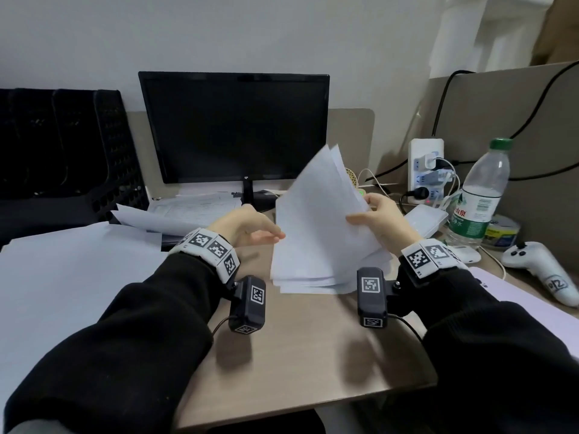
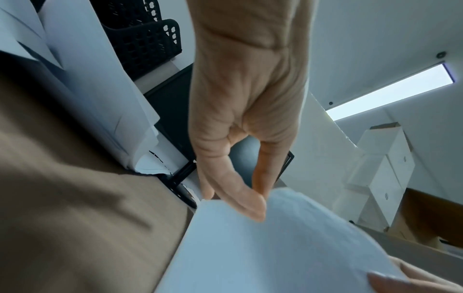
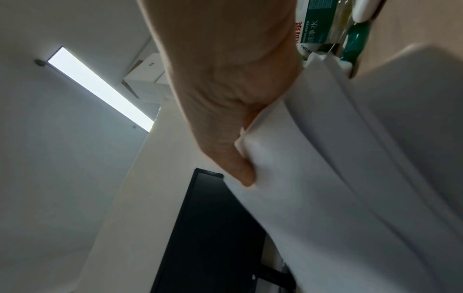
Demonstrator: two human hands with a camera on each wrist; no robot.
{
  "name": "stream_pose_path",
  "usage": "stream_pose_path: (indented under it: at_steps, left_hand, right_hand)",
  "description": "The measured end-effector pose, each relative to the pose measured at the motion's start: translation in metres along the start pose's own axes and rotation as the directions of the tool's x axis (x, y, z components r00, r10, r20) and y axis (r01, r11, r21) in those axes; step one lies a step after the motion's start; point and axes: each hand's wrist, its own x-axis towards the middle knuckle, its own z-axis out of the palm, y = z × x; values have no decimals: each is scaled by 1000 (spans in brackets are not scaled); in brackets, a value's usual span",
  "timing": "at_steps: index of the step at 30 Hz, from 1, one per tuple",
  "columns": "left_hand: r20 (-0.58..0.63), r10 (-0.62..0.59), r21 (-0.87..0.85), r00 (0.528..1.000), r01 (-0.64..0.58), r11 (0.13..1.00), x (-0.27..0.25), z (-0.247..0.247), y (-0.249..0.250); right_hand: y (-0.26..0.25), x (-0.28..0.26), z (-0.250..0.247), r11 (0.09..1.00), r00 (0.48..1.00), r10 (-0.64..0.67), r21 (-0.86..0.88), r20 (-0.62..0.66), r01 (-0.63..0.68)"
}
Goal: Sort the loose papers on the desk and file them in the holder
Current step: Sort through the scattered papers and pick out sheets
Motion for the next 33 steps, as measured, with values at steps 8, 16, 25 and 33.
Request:
stream_pose_path:
  at_steps: [8, 16, 25, 33]
  left_hand:
    - [-18, 41, 32, 999, -40, 999, 2, -19, -3]
    - [-238, 346, -251, 908, -401, 881, -17, -79, 17]
    - [-365, 527, -156, 768, -608, 778, -64, -149, 19]
    - [-337, 672, -31, 660, -721, 692, -109, -171, 19]
  right_hand:
    - [-61, -22, 18, 944, 923, -328, 90, 201, 316]
    - [-89, -32, 50, 847, 892, -443, 369, 89, 383]
    - [-62, -20, 98, 885, 976, -219, 421, -1, 199]
    - [-59, -22, 152, 915, 990, -132, 392, 58, 99]
